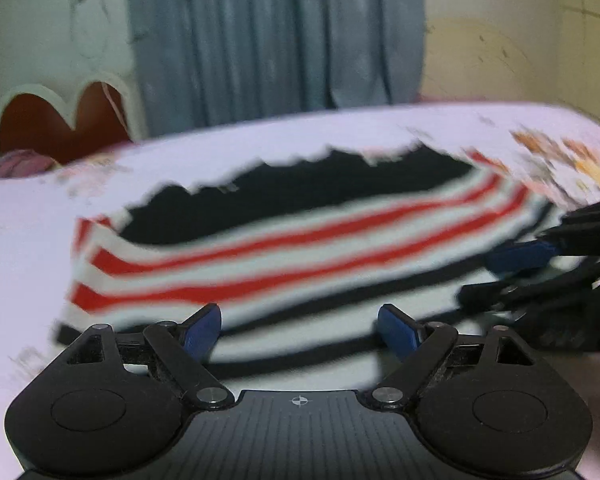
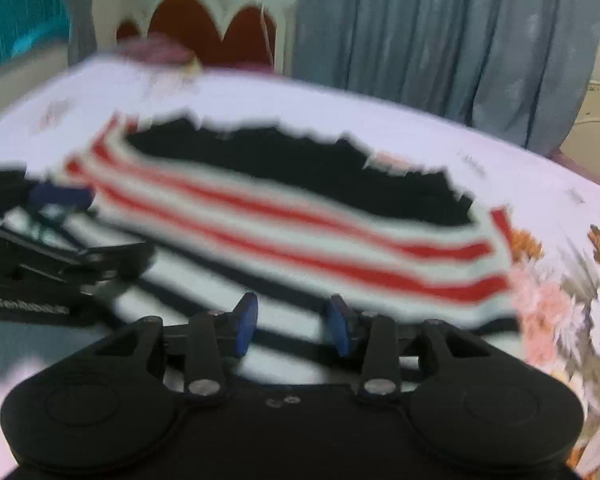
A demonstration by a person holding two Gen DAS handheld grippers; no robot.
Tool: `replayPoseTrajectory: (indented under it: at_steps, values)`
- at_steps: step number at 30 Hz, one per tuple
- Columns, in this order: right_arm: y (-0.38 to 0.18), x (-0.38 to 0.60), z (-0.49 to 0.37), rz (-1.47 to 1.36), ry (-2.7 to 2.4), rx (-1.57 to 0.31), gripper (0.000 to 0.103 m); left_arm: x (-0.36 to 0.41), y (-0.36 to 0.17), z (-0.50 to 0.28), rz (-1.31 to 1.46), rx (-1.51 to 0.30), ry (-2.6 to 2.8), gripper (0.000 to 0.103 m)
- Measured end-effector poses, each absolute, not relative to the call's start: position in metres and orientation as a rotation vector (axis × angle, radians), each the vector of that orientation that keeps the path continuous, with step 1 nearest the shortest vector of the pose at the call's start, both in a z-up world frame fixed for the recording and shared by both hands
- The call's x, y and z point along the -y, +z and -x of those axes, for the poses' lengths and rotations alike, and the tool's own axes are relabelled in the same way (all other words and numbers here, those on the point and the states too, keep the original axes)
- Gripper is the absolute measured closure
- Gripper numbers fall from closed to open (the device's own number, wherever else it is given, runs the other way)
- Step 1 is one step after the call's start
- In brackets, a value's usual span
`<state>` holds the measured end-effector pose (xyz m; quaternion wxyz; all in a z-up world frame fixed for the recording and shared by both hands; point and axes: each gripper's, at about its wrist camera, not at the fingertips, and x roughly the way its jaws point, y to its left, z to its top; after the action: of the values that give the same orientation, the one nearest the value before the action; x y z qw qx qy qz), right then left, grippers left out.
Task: Fold small clothes
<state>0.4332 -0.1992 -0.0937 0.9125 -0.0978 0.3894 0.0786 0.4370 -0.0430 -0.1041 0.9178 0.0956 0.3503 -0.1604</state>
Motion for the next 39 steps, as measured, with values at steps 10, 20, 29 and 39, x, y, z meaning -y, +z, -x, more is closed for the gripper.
replayPoseTrajectory:
  at_steps: [10,20,29,39]
  values:
    - [-0.083,0.218,-0.397,0.212,0.104,-0.782,0.069,-0.003,-0.099,-0.420,-0.188,-0.697,-0.216,0.018]
    - [-0.081,0.280,-0.380,0.197,-0.024,-0.861,0.091,-0.060,-0.097,-0.416,-0.146,-0.712,-0.122,0.031]
    - [-0.074,0.287,-0.380,0.162,-0.056,-0.843,0.091,-0.063,-0.098,-0.417,-0.130,-0.731,-0.102,0.031]
    - [-0.076,0.289,-0.378,0.160,-0.071,-0.841,0.079,-0.058,-0.111,-0.423,-0.181,-0.770,-0.098,0.031]
